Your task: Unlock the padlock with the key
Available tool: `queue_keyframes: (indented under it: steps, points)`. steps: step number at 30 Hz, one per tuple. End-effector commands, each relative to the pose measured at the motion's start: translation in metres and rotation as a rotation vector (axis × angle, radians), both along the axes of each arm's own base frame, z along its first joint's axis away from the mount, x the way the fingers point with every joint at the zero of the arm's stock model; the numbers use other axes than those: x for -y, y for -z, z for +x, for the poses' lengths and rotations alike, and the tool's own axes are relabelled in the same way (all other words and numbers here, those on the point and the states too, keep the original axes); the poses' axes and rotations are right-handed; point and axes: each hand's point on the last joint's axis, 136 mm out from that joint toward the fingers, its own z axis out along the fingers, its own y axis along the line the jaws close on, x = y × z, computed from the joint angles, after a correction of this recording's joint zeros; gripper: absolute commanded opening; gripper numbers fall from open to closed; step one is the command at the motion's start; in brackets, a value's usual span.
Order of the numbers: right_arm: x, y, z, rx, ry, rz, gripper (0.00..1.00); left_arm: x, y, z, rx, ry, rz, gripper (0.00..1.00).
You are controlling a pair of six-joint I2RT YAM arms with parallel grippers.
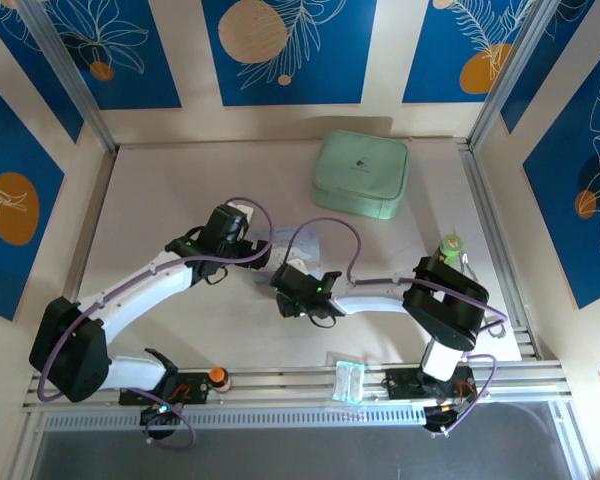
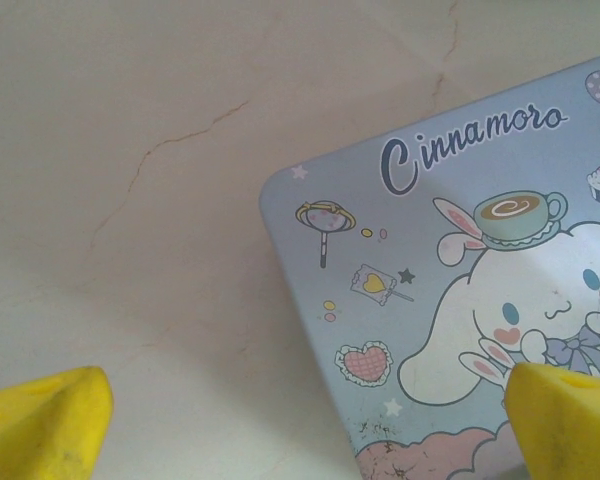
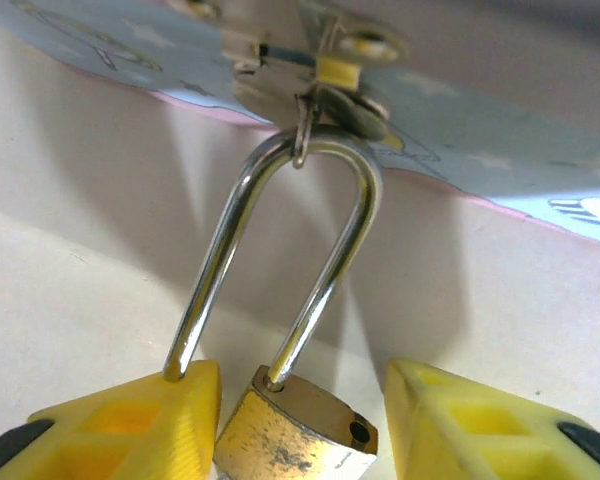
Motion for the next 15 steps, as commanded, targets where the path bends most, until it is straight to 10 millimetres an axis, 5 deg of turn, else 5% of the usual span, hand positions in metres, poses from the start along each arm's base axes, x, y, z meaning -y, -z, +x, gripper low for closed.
queue_keyframes:
  steps: [1, 9, 15]
  points:
    - [-0.001, -0.001, -0.006, -0.031, -0.016, 0.041, 0.42, -0.001, -0.007, 0.001, 0.018, 0.015, 0.009, 1.0]
    - [0.019, 0.008, -0.011, -0.048, 0.042, -0.035, 0.48, 0.002, -0.011, 0.002, 0.014, 0.036, 0.007, 1.0]
    - [0.024, 0.011, -0.02, -0.08, 0.063, 0.002, 0.4, 0.003, -0.018, 0.002, 0.032, 0.081, 0.038, 1.0]
